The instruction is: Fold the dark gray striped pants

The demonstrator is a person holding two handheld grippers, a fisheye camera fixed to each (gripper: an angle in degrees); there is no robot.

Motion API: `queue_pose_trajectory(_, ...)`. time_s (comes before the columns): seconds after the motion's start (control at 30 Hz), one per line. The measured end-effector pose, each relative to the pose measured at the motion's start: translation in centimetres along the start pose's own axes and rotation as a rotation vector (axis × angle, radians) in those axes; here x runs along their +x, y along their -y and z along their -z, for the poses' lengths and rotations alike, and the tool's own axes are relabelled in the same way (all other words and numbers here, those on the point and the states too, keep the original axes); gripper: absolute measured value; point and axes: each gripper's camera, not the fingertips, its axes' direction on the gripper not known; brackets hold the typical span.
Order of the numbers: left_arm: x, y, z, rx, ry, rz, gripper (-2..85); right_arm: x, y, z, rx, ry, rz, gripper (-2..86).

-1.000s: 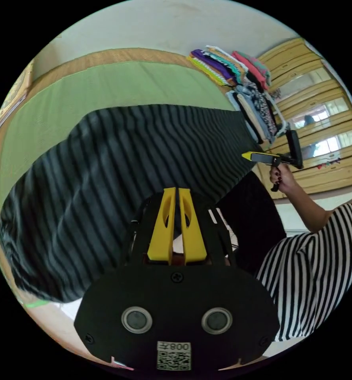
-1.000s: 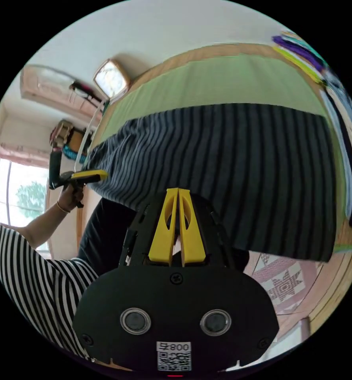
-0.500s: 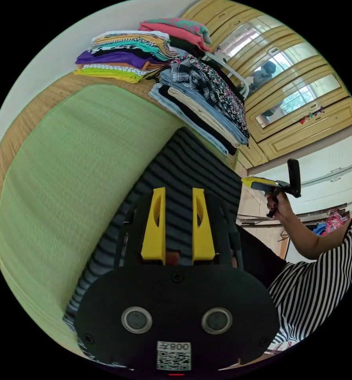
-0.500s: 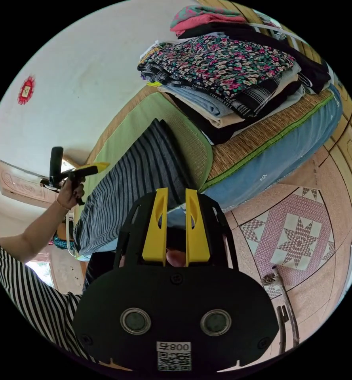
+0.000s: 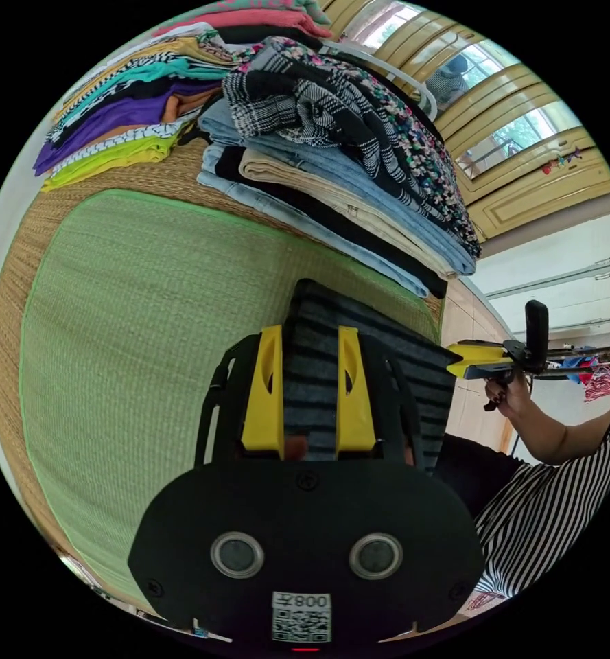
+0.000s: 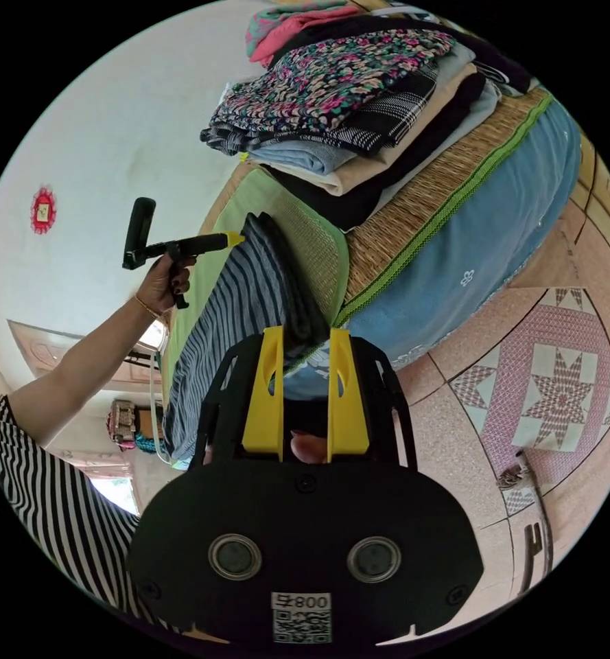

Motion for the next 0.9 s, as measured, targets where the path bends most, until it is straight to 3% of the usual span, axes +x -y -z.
queue_pose_trajectory(0.47,-0.1,6.2,0.1,-0.023,-0.178,0.040,5.3,1.4,-0.4,4.5,-0.005,0.047,0.013,7.2)
queue_pose_trajectory(0.9,2.8,7.1,4.1,0.024,-0.105,0.002,1.6,1.8,-0.9,5.7,0.052,0.142,-0.015,6.0)
